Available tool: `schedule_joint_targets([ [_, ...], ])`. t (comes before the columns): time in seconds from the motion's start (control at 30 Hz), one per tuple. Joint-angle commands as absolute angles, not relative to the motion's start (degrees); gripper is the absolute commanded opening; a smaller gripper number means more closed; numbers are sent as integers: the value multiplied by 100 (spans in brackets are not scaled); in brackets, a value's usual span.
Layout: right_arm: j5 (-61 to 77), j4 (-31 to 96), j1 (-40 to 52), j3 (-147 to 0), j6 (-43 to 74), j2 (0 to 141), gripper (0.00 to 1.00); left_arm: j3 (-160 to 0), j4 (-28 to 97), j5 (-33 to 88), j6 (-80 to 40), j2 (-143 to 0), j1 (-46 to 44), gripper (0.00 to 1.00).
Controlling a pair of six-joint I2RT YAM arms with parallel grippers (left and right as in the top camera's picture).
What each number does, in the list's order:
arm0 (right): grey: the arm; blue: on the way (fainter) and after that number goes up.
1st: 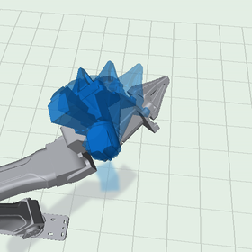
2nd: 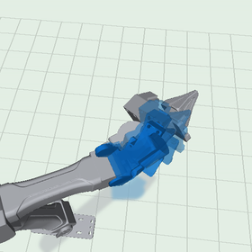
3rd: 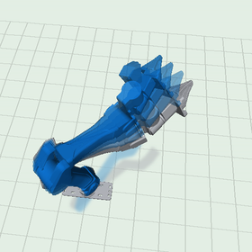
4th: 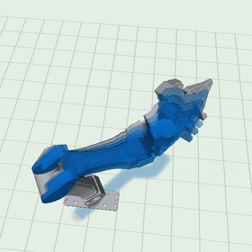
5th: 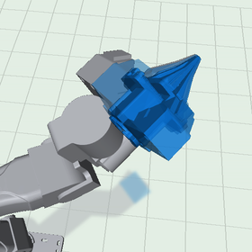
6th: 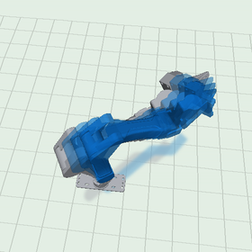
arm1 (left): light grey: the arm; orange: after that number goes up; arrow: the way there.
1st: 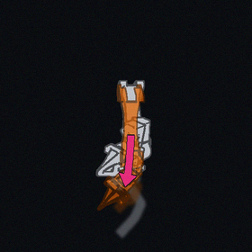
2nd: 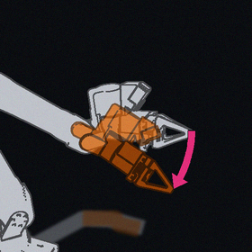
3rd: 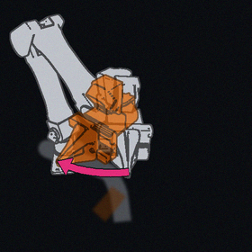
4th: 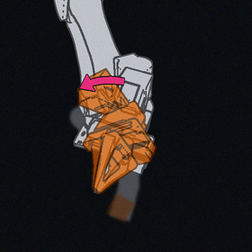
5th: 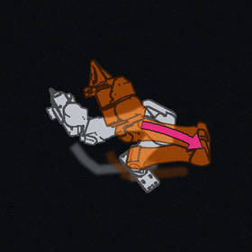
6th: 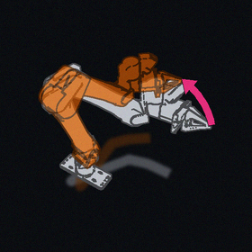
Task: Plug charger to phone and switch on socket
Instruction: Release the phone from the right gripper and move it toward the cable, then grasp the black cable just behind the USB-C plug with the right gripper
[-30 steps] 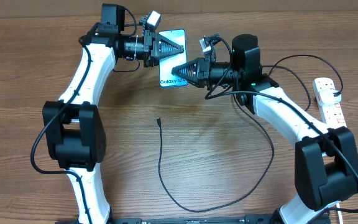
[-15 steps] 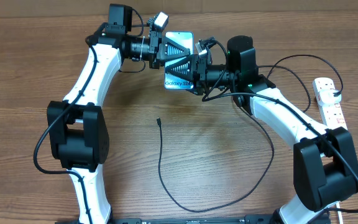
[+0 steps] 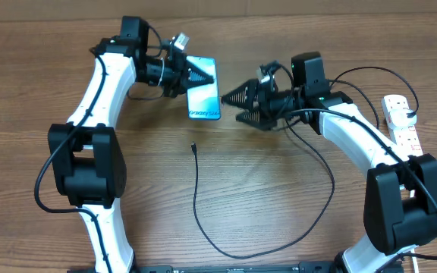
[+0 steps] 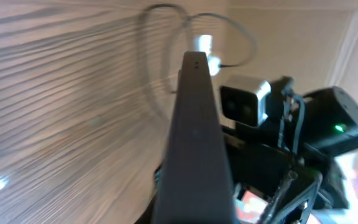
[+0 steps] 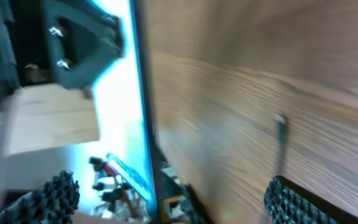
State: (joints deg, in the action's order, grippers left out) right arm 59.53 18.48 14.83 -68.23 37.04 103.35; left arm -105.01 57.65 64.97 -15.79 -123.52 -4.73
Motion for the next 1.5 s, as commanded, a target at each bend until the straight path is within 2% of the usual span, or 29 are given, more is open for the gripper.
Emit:
schedule_joint_targets([
  [0.0, 4901, 2578, 1708, -6853, 2773, 10294, 99, -10514, 6149, 5677, -1197, -12171, -377, 4],
  [0.13, 3599, 3225, 2165, -6853, 2779, 10294, 98, -10514, 6477, 5131, -1181, -12171, -346, 4],
  [0.27, 2460, 3398, 2864, -6853, 3122, 10294, 83, -10514, 6619, 3795, -1358, -12171, -316, 4],
  [0.37, 1280, 3398, 3577, -6853, 3511, 10294, 63, -10514, 6718, 2580, -1739, -12171, -279, 4],
  [0.43, 425, 3387, 3986, -6853, 3723, 10294, 45, -10514, 6772, 2152, -1848, -12171, -235, 4],
  [0.5, -421, 3328, 4383, -6853, 3881, 10296, 18, -10514, 6823, 1940, -1850, -12171, -137, 4],
  [0.57, -786, 3234, 4622, -6853, 3903, 10296, 12, -10514, 6858, 1894, -1850, -12171, -45, 4],
  [0.77, -943, 2895, 5026, -6853, 3903, 10379, 10, -10514, 6971, 1890, -1837, -12171, 357, 4],
  [0.93, -934, 2528, 5052, -6853, 3900, 10881, 18, -10514, 7037, 1894, -1800, -12171, 519, 4],
  [1.23, -486, 2008, 5052, -6864, 3503, 11574, 18, -10514, 6969, 1890, -1798, -12171, 523, 4],
  [1.37, -552, 2250, 4954, -7028, 3236, 11574, 10, -10514, 6973, 1887, -1774, -12171, 523, 4],
  [1.47, -548, 3052, 4683, -7522, 2864, 11574, 4, -10514, 6973, 1887, -1776, -12171, 523, 4],
])
